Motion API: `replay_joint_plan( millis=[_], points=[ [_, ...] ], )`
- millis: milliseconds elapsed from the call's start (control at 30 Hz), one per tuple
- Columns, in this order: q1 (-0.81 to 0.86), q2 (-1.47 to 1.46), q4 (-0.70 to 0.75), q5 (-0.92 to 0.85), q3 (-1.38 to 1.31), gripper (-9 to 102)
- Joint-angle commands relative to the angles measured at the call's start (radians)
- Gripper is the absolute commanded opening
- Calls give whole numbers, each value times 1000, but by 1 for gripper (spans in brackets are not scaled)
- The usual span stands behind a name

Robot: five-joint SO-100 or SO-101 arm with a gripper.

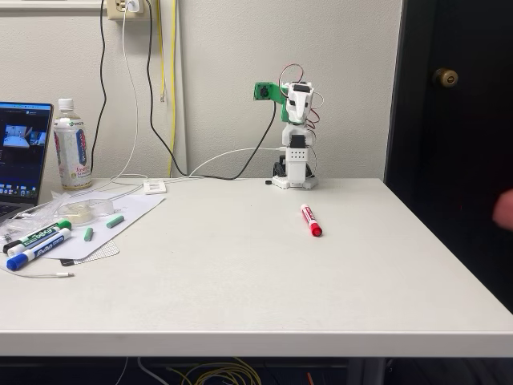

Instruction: Pick up the red marker.

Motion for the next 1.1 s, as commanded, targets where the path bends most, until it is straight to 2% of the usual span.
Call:
replay_joint_plan(
  millis=[0,433,767,967,1067],
  points=[
    [0,-66,-40,-18,-44,0],
    [-78,-460,-189,-186,-63,0],
    [-117,-706,-152,-354,-121,0],
    [-109,-930,44,-623,-397,0],
    [-106,-969,64,-727,-445,0]
  ],
)
